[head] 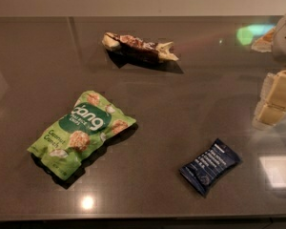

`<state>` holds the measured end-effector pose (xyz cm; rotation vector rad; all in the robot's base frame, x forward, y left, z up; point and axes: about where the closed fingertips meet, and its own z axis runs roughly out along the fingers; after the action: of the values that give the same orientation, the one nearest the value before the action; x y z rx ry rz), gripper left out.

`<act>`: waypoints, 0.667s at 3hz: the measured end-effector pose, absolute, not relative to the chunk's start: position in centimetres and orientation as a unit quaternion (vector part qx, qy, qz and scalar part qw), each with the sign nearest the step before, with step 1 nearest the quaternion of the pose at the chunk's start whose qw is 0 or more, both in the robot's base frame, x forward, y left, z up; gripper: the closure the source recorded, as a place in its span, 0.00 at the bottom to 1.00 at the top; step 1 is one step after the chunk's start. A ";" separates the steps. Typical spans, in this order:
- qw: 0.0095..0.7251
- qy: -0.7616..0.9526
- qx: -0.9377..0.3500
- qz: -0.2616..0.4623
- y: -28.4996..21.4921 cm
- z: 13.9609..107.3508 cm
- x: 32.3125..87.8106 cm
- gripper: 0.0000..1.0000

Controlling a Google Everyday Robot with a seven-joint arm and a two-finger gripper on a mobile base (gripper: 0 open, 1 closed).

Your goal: Move rxbar blueberry near brown chip bag

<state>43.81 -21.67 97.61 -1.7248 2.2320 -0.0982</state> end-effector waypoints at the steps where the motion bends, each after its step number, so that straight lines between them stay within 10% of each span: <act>1: 0.159 0.781 -0.603 -0.034 -21.7 97.6 43.8 0.00; 2: 0.156 0.767 -0.622 -0.011 -20.7 97.2 43.9 0.00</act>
Offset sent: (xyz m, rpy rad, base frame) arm 0.0003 0.0226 -0.0167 0.0713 0.1075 0.1429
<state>43.92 -20.72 97.16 -1.7805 2.1970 -0.0304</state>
